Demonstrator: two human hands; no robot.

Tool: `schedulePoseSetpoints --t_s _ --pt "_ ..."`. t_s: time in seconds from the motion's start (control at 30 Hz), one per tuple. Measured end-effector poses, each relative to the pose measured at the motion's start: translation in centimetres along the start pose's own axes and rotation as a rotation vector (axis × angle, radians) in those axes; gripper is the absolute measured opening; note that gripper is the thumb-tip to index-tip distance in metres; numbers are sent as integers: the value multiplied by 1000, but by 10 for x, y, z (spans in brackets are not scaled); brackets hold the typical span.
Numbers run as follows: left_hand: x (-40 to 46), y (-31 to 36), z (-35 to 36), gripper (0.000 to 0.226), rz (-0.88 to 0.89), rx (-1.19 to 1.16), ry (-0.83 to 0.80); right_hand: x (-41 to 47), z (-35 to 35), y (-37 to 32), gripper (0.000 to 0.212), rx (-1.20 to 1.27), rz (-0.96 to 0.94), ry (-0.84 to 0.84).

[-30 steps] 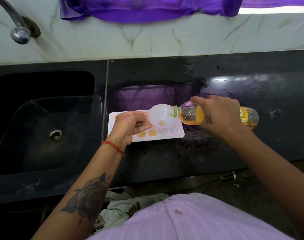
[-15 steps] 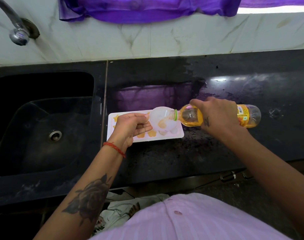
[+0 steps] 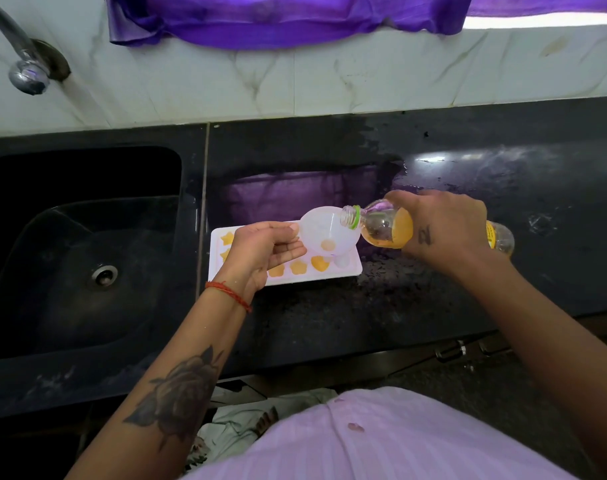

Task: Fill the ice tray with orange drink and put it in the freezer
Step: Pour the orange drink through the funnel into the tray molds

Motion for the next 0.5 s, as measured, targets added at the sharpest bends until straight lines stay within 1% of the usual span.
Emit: schedulePoseSetpoints --t_s 0.3,0.43,0.5 --pt "2 -4 23 6 5 23 -23 -8 -1 15 49 -51 32 18" --pt "4 -7 27 4 2 34 -29 -10 0 17 42 -66 43 -12" --pt "5 -8 28 3 3 40 -36 -11 1 17 43 -84 41 -30"
Point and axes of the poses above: each hand's wrist, its own x-axis towards the middle knuckle, its own z-axis out of the palm, y = z × x, the point moved 4 cm from there along x, towards the middle knuckle, and after that the axes turned 2 degrees about z, right-handed, at the moved point
